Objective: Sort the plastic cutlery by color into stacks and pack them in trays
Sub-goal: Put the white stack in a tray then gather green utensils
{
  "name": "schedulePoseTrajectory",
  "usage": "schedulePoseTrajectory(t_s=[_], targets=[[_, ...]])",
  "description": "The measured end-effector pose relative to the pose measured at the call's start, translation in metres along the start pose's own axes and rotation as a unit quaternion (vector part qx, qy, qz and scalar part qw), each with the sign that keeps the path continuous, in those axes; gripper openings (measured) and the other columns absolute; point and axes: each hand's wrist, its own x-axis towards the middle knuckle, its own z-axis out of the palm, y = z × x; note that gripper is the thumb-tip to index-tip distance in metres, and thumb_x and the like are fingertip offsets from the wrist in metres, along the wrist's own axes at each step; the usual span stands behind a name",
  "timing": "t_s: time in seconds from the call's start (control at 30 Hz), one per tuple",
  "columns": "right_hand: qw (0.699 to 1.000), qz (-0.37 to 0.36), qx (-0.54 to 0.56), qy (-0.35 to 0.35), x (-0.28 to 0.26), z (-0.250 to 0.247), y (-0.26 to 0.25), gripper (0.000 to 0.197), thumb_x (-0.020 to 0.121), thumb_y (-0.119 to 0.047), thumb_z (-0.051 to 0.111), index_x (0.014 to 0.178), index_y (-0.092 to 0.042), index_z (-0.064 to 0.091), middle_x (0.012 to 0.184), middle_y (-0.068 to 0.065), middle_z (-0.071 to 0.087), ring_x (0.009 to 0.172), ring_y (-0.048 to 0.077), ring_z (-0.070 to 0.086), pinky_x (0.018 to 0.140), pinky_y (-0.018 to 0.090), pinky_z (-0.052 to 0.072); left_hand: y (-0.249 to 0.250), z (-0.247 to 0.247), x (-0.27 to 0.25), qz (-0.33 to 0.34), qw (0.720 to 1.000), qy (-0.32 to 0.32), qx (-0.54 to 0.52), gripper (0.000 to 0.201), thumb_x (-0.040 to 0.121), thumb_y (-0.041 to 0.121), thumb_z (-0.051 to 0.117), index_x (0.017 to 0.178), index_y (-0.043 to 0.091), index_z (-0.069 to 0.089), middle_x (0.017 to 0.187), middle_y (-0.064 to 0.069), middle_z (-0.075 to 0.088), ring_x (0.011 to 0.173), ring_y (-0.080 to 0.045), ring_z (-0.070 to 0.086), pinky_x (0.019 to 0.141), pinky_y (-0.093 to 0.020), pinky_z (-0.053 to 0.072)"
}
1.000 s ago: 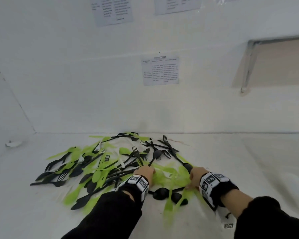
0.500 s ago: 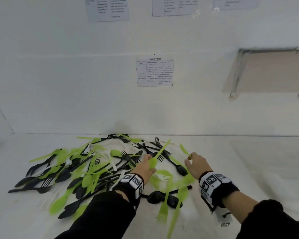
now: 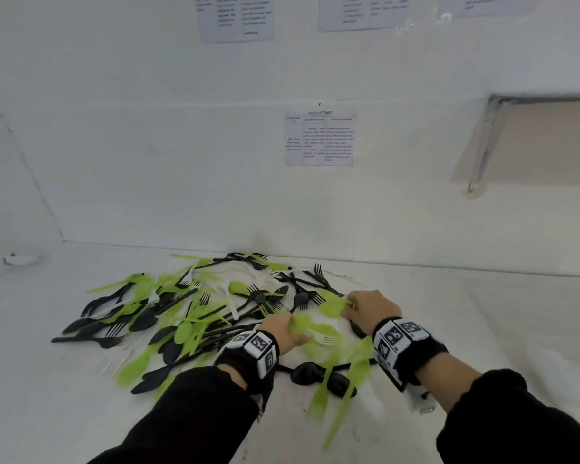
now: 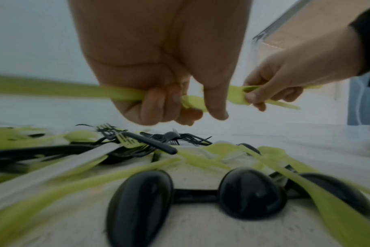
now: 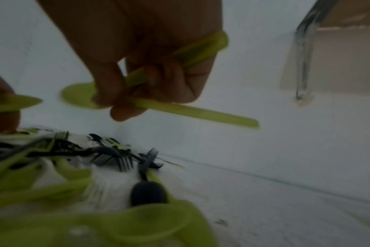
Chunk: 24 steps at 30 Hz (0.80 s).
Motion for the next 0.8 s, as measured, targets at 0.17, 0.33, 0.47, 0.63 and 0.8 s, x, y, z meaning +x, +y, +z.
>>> schedulePoseTrajectory(t_s=[0.17, 0.33, 0.47, 0.63, 0.8], targets=[[0.989, 0.067, 0.13, 0.001, -0.004, 0.003, 0.01, 0.021, 0.099, -0.028, 0.039, 0.098, -0.008, 0.036, 0.118, 0.022, 0.055, 0.103, 0.033, 0.054, 0.082, 0.037, 0.042, -0.003, -0.002, 0.001, -0.069, 0.996, 0.034, -0.052, 0.042, 0.097, 0.026, 0.044, 0.133, 0.004, 0.043, 0.137, -0.015, 0.048, 0.126, -0.028, 0.045, 0.099, -0.028, 0.037], [0.986, 0.133, 0.071, -0.072, -0.019, 0.022, 0.012, 0.05, 0.092, -0.04, 0.053, 0.12, 0.001, 0.051, 0.116, 0.014, 0.058, 0.115, 0.027, 0.055, 0.088, 0.028, 0.044, 0.031, 0.011, -0.001, -0.078, 0.993, -0.061, -0.071, 0.055, 0.094, 0.029, 0.045, 0.14, 0.002, 0.03, 0.141, -0.017, 0.042, 0.128, -0.029, 0.043, 0.1, -0.03, 0.037], [0.985, 0.118, 0.007, -0.124, -0.031, 0.038, 0.006, 0.027, 0.087, -0.037, 0.059, 0.098, -0.012, 0.059, 0.122, 0.006, 0.059, 0.115, 0.022, 0.056, 0.071, 0.025, 0.044, 0.054, 0.032, 0.0, -0.081, 0.992, -0.069, -0.073, 0.065, 0.086, 0.018, 0.06, 0.139, 0.001, 0.027, 0.137, -0.016, 0.046, 0.124, -0.029, 0.048, 0.098, -0.032, 0.04], [0.986, 0.113, 0.025, -0.122, -0.042, 0.044, -0.007, 0.022, 0.09, -0.036, 0.053, 0.074, -0.021, 0.049, 0.095, 0.002, 0.063, 0.114, 0.024, 0.058, 0.072, 0.025, 0.04, 0.06, 0.04, 0.003, -0.043, 0.996, -0.065, -0.047, 0.06, 0.089, 0.014, 0.06, 0.137, -0.001, 0.029, 0.138, -0.017, 0.045, 0.127, -0.029, 0.046, 0.1, -0.031, 0.038], [0.986, 0.137, 0.075, -0.065, -0.052, 0.026, -0.004, 0.021, 0.096, -0.025, 0.046, 0.077, -0.019, 0.046, 0.122, 0.012, 0.056, 0.124, 0.022, 0.048, 0.092, 0.024, 0.037, 0.05, 0.021, 0.021, -0.042, 0.997, -0.041, -0.054, 0.04, 0.096, 0.021, 0.039, 0.13, 0.0, 0.042, 0.133, -0.018, 0.05, 0.123, -0.032, 0.048, 0.096, -0.032, 0.04]])
